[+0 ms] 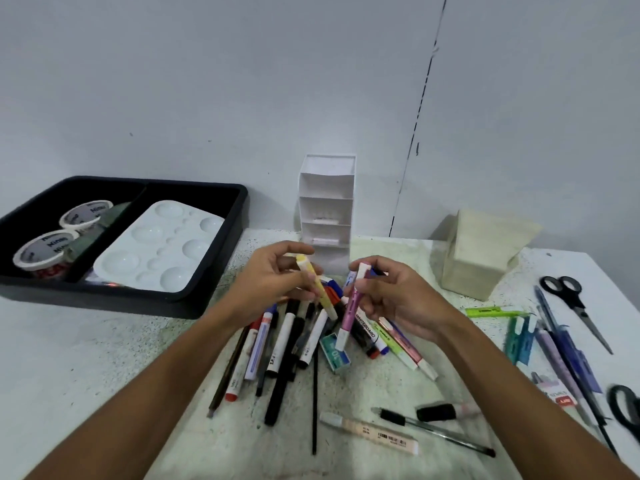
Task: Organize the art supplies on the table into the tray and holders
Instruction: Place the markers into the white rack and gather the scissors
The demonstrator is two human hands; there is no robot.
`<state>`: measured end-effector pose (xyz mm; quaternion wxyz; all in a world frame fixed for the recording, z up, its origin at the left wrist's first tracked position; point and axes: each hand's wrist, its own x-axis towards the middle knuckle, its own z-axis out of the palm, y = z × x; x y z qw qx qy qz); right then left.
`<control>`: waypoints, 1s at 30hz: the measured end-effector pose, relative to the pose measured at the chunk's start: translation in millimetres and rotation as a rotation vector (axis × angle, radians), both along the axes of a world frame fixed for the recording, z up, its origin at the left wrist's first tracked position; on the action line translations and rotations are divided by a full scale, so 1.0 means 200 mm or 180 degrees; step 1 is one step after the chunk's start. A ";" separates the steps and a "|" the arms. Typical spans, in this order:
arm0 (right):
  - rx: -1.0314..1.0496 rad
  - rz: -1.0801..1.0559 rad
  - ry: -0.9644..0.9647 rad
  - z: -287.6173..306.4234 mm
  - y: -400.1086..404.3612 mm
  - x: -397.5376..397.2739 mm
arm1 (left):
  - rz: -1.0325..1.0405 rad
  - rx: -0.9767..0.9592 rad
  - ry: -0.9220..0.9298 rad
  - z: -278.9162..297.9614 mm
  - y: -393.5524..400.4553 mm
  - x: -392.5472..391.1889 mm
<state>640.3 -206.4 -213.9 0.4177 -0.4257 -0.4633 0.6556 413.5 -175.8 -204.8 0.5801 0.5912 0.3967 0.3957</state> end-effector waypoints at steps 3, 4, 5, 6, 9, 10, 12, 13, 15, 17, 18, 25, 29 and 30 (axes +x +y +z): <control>0.0415 -0.0182 -0.0294 0.10 0.03 -0.02 | -0.0003 0.0321 0.0169 0.11 0.03 -0.01; 0.0570 -0.0228 -0.0350 0.16 0.05 -0.02 | 0.0049 0.0513 0.0215 0.15 0.04 -0.01; 0.0738 -0.0266 -0.0379 0.22 0.06 -0.03 | 0.0117 0.0707 0.0234 0.20 0.06 -0.01; 0.0932 -0.0300 -0.0389 0.29 0.08 -0.03 | 0.0190 0.0919 0.0227 0.26 0.08 -0.01; 0.1530 -0.0533 -0.0417 0.51 0.15 -0.04 | 0.0521 0.1504 0.0211 0.44 0.15 0.01; 0.1721 -0.0672 -0.0474 0.57 0.18 -0.05 | 0.0667 0.1643 0.0218 0.50 0.17 0.02; 0.2027 -0.0986 -0.0613 0.68 0.25 -0.05 | 0.0876 0.1850 0.0107 0.61 0.22 0.05; 0.2121 -0.1123 -0.0676 0.71 0.28 -0.05 | 0.0917 0.1891 0.0012 0.65 0.25 0.06; 0.2350 -0.1324 -0.1016 0.74 0.36 -0.05 | 0.0979 0.2006 0.0057 0.69 0.31 0.09; 0.2597 -0.1399 -0.1655 0.71 0.42 -0.05 | 0.1000 0.2071 0.0348 0.68 0.39 0.13; 0.2679 -0.1394 -0.1946 0.68 0.44 -0.05 | 0.0980 0.2058 0.0498 0.65 0.42 0.15; 0.2650 -0.1011 -0.2837 0.54 0.52 -0.03 | 0.0665 0.1897 0.0961 0.45 0.49 0.21; 0.2556 -0.0880 -0.2945 0.49 0.52 -0.04 | 0.0568 0.1908 0.0871 0.43 0.48 0.24; 0.2536 -0.0920 -0.2879 0.49 0.52 -0.04 | 0.0573 0.1921 0.0862 0.42 0.49 0.24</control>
